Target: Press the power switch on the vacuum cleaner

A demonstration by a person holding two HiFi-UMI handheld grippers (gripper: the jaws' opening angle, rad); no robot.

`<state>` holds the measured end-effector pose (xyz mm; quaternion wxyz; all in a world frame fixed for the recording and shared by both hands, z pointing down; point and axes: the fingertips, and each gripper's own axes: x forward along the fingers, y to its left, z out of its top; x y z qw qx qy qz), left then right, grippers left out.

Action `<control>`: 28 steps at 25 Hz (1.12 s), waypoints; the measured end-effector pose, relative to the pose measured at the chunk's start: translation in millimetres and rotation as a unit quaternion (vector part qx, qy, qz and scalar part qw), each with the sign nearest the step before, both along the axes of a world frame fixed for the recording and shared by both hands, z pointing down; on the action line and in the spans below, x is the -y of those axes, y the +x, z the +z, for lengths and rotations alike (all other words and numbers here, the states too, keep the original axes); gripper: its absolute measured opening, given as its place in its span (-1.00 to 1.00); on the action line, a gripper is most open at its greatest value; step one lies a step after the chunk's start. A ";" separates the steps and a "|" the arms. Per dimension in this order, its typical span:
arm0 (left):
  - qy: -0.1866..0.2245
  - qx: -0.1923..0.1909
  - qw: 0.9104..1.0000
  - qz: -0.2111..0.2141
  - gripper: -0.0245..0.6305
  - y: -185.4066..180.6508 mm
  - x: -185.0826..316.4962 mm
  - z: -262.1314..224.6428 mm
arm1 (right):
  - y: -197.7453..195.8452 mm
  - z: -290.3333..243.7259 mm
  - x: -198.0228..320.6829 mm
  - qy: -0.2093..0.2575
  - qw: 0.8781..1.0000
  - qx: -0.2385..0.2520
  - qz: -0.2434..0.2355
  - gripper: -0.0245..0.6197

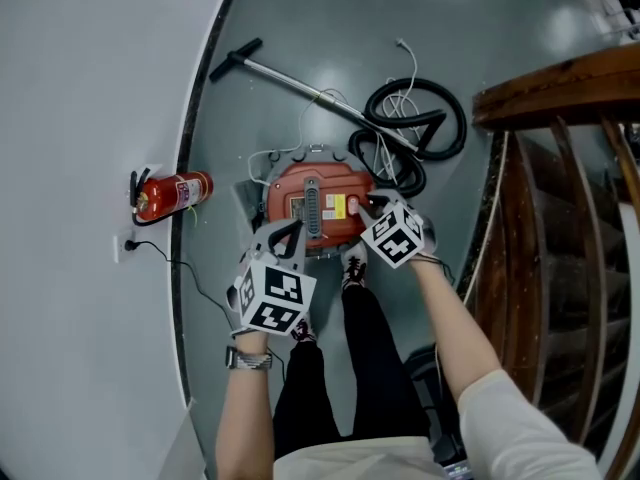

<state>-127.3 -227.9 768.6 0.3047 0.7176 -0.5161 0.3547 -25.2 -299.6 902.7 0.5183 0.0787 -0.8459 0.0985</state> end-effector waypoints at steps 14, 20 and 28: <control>0.024 0.039 0.997 0.062 -0.93 6.2 -7.2 -49.2 | -1.2 -95.5 -4.2 0.076 0.996 0.026 -0.048 -0.82; 0.037 0.050 0.995 0.076 -0.93 8.4 -15.3 -76.4 | -10.3 -145.0 -13.3 0.106 0.991 0.035 -0.076 -0.83; 0.062 0.067 0.992 0.091 -0.92 11.6 -22.5 -115.8 | -14.8 -205.8 -22.6 0.153 0.982 0.049 -0.104 -0.84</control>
